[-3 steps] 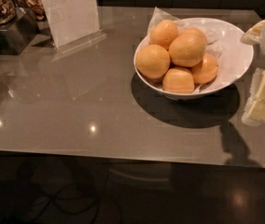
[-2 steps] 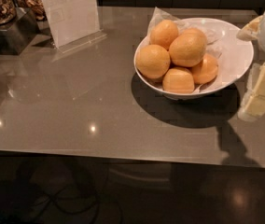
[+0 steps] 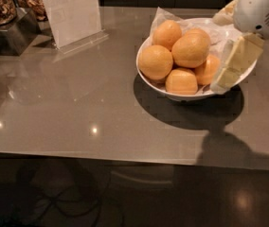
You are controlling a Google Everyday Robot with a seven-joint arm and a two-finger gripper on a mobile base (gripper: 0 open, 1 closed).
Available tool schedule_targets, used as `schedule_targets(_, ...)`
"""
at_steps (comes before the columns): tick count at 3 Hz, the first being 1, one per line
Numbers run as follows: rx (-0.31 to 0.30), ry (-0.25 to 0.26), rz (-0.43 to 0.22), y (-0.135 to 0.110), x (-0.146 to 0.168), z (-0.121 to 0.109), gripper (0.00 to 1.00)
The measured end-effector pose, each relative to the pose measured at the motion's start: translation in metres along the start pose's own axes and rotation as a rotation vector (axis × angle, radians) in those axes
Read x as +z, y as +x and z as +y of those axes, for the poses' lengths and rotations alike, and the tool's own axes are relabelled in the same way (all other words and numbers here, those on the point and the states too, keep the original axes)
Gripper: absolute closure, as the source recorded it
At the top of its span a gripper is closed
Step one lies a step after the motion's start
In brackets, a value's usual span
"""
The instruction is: Pick orange from white bowl
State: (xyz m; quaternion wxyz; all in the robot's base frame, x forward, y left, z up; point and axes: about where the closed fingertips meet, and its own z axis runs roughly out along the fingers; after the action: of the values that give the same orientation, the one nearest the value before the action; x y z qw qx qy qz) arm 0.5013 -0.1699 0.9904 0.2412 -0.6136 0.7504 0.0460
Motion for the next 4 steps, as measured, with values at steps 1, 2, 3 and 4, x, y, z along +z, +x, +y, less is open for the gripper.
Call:
schedule_targets(1,-0.077,-0.029,0.012,-0.018,0.006,0.004,0.0)
schedule_targets(2,-0.079,-0.03,0.013,-0.018,0.006,0.004,0.0)
schedule_targets(3,-0.006,-0.001,-0.035,-0.007,0.013,-0.019,0.0)
schedule_targets(4,0.053,0.007,-0.085,0.007,0.025,-0.052,0.0)
